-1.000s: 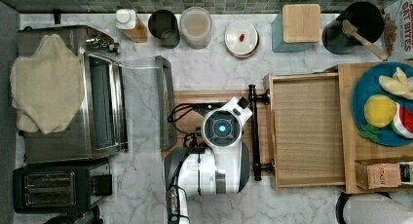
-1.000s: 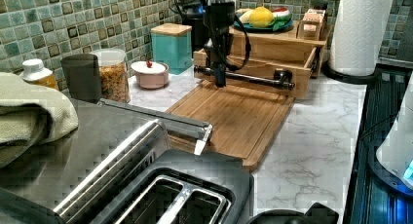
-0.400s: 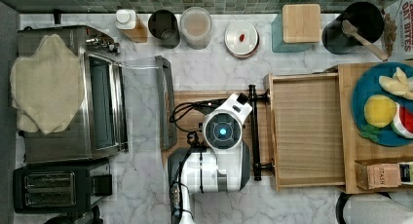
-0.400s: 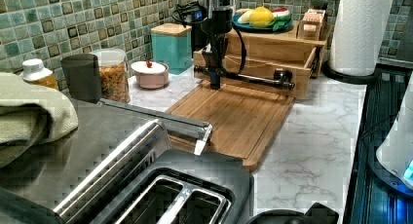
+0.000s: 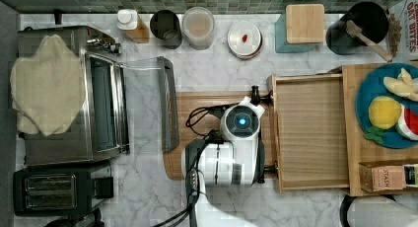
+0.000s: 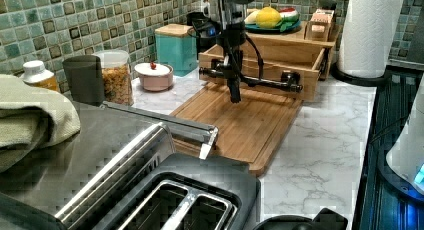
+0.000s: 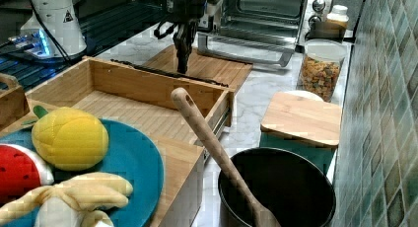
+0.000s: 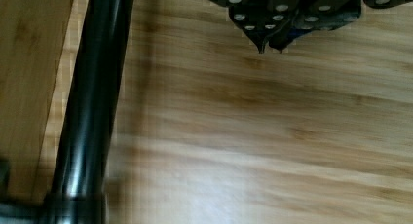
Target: Close the drawer.
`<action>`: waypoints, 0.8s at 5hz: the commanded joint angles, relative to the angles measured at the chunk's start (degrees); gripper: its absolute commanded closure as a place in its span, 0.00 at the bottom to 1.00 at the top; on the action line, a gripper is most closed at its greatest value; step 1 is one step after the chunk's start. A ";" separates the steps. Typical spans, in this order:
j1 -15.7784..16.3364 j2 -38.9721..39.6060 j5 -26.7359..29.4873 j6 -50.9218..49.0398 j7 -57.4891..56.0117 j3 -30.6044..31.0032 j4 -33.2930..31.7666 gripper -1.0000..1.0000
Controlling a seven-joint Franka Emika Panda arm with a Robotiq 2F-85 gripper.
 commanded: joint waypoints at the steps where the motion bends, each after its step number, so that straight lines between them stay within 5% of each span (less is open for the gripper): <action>1: -3.99 -3.10 -0.54 4.02 -0.60 -4.74 1.00 1.00; 4: -10.77 3.31 -2.20 0.84 -10.78 -7.11 9.72 1.00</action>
